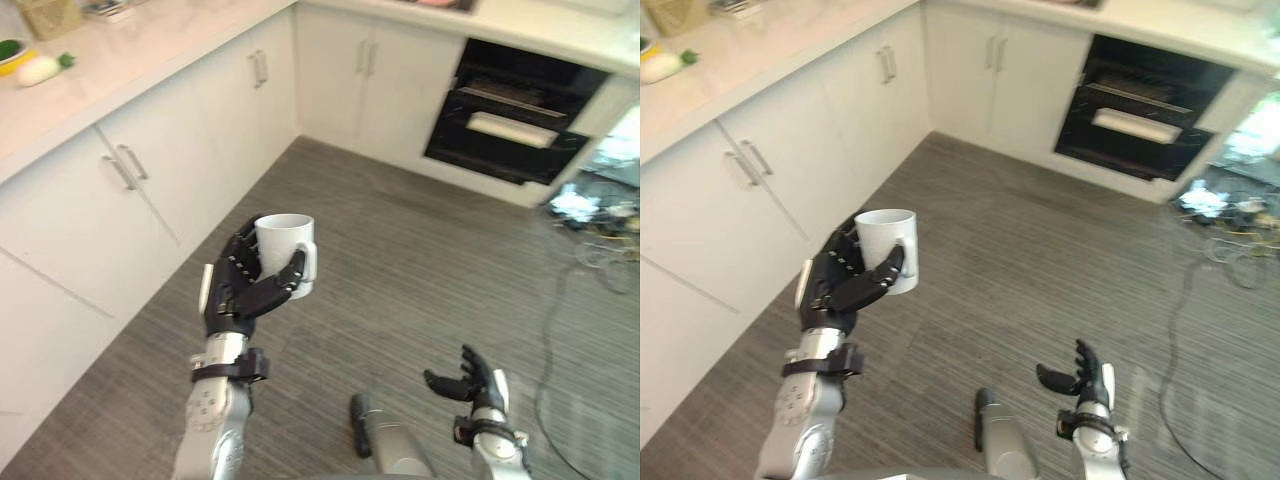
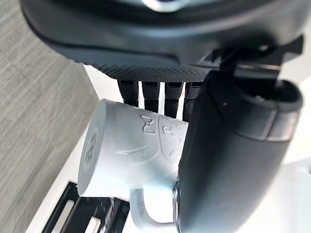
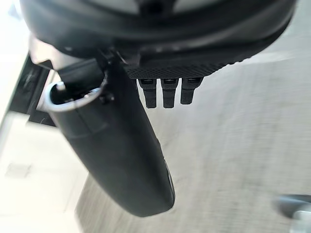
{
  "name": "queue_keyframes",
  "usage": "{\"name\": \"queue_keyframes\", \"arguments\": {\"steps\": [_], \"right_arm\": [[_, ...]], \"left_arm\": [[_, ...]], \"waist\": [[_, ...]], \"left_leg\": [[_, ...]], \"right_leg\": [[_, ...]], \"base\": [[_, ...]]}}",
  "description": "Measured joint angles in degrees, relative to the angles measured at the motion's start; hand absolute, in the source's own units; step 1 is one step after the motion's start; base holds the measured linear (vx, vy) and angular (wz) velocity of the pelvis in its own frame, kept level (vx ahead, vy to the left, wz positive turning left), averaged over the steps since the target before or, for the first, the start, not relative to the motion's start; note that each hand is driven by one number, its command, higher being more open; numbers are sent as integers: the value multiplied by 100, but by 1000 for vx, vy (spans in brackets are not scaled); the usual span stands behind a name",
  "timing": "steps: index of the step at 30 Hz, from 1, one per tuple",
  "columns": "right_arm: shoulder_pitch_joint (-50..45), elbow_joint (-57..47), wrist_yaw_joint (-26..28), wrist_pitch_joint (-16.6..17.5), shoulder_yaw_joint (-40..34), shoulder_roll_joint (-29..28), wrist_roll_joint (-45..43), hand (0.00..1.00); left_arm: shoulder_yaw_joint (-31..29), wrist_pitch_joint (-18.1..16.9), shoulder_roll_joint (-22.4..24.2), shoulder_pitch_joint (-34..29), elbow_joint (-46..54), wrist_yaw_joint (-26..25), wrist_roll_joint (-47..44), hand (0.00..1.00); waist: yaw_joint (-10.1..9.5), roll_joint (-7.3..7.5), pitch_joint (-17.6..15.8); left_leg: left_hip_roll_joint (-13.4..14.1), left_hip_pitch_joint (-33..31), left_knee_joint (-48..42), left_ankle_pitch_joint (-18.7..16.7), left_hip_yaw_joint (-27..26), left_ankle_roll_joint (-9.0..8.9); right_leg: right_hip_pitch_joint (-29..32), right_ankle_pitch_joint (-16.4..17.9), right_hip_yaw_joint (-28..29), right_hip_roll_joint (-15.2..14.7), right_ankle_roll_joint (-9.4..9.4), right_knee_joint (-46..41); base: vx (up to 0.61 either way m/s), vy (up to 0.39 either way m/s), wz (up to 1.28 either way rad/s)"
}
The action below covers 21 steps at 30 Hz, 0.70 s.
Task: Walk over to the sink, pick up the cup, carry it to the dishwasher, place the cup inside the dishwasher, then close the dishwasher door
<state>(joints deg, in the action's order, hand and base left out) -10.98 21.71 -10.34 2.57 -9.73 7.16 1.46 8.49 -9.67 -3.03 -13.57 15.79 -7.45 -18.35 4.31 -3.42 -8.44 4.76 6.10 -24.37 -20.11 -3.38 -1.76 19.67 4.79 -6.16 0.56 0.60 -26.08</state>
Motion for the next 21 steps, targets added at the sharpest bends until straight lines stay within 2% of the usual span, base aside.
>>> {"name": "queue_keyframes", "arguments": {"steps": [1, 2, 3, 4, 5, 6, 7, 8, 10, 11, 12, 13, 14, 15, 16, 17, 18, 19, 20, 21], "right_arm": [[-176, -492, -6, 7, 57, -7, 0, 90], [-230, -609, -9, 8, 77, -9, -1, 90], [-406, -1022, -43, 70, 160, -3, -2, 90], [-446, -1156, -78, 121, 182, -12, -10, 90], [-442, -1343, -141, 186, 183, -85, -16, 90], [-403, -1478, -197, 226, 185, -170, -17, 90], [-385, -1501, -211, 250, 184, -187, -21, 90], [-301, -1422, -214, 267, 182, -166, -28, 90], [-132, -1109, -224, 268, 113, -144, -27, 90], [-42, -865, -243, 266, 94, -65, -28, 90], [-12, -696, -248, 261, 90, -2, -25, 90], [30, -481, -247, 232, 130, 1, -24, 90], [77, -300, -233, 144, 183, -43, -24, 90], [56, -266, -210, 120, 184, -63, -18, 90], [22, -261, -212, 102, 182, -72, -18, 90], [18, -258, -212, 97, 178, -83, -17, 90], [58, -256, -208, 96, 178, -139, -9, 90], [112, -246, -204, 95, 180, -235, -5, 90], [145, -244, -203, 95, 186, -263, -5, 90], [196, -252, -200, 96, 263, -272, -2, 90]], "left_arm": [[100, 23, 26, -20, -39, 4, 0, 30], [120, 23, 32, -31, -36, 13, -3, 30], [172, 21, 45, -63, -9, 43, -16, 30], [195, 18, 73, -78, 29, 47, -22, 30], [216, 12, 105, -70, 97, 69, -28, 30], [209, 10, 114, -76, 191, 107, -35, 30], [208, -6, 114, -69, 208, 130, -43, 30], [203, -18, 126, -67, 206, 140, -67, 30], [182, -19, 120, -41, 177, 148, -80, 30], [177, -19, 132, -43, 172, 147, -79, 30], [161, -32, 129, -38, 183, 144, -73, 30], [145, -48, 118, -40, 149, 128, -69, 30], [49, -43, 95, -12, 129, 76, -67, 30], [-29, -43, 92, 16, 129, 39, -67, 30], [-44, -37, 70, -9, 117, 2, -68, 30], [-44, -36, 51, -23, 117, -9, -68, 30], [-41, -31, -117, -21, 115, -17, -65, 30], [-34, -26, -319, -18, 69, -25, -55, 30], [-34, -25, -363, -19, 15, -28, -45, 30], [-24, -5, -353, -36, -62, -81, -11, 30]], "waist": [[61, -84, -50], [50, -83, -50], [-76, -65, -52], [-129, -78, -44], [-214, -68, -51], [-299, -22, -69], [-342, -4, -75], [-384, 27, -93], [-437, 97, -136], [-491, 101, -136], [-519, 79, -124], [-536, 108, -78], [-452, 234, -76], [-450, 256, -75], [-465, 278, -59], [-473, 313, -50], [-470, 453, -57], [-376, 573, -43], [-349, 583, -40], [-336, 574, -34]], "left_leg": [[300, -514, -1655, 520, -26, -160], [362, -639, -2025, 778, -60, -146], [669, -1112, -3188, 1475, -252, -94], [850, -1337, -3645, 1421, -401, -60], [1100, -1780, -4204, 1160, -576, 27], [1215, -2180, -4307, 855, -750, 117], [1234, -2354, -4192, 709, -829, 126], [1172, -2656, -3658, 468, -908, 111], [772, -2931, -2231, 433, -885, 17], [436, -3007, -968, 732, -614, -115], [271, -2988, -116, 1354, -376, -183], [116, -2896, -127, 1931, -386, 62], [-19, -3008, -501, 1537, -442, 292], [-17, -3162, -1043, 1137, -482, 415], [-10, -3134, -1306, 826, -571, 465], [-23, -3051, -1373, 658, -655, 493], [-128, -2748, -1300, 444, -828, 563], [-238, -2325, -1059, 336, -933, 616], [-273, -2066, -897, 296, -981, 630], [-278, -1466, -435, 275, -1137, 637]], "right_leg": [[-507, 55, -261, 88, 63, 38], [-627, 97, -279, 99, 87, 95], [-1118, 219, -251, 147, 142, 374], [-1360, 245, -229, 184, 147, 548], [-1809, 255, -168, 221, 158, 919], [-2215, 326, -15, 192, 143, 1290], [-2397, 375, 33, 148, 106, 1440], [-2668, 436, 46, 29, 36, 1626], [-3017, 660, 89, -309, -146, 1740], [-3177, 850, 168, -533, -292, 1764], [-3299, 1057, 281, -609, -382, 1836], [-3450, 1186, 528, -743, -414, 1926], [-3455, 1144, 809, -884, -384, 1824], [-3356, 1138, 1015, -937, -427, 1517], [-3267, 1159, 1177, -969, -469, 1122], [-3120, 1157, 1250, -1010, -557, 706], [-2628, 994, 1336, -1154, -1325, -542], [-2137, 899, 1356, -1208, -1614, -1745], [-1920, 920, 1291, -1186, -1578, -2213], [-1506, 1060, 1040, -1140, -1271, -2789]], "base": [[689, -113, 57], [556, -84, 48], [441, -56, 4], [561, -40, -3], [549, 1, -11], [545, 23, -12], [496, 81, -14], [470, 161, -9], [457, 229, -10], [451, 318, -25], [461, 332, -36], [597, 455, -21], [623, 452, -13], [629, 448, -12], [428, 270, -25], [425, 247, -42], [528, 268, -38], [638, 261, -36], [648, 194, -42], [627, 154, -71]]}}
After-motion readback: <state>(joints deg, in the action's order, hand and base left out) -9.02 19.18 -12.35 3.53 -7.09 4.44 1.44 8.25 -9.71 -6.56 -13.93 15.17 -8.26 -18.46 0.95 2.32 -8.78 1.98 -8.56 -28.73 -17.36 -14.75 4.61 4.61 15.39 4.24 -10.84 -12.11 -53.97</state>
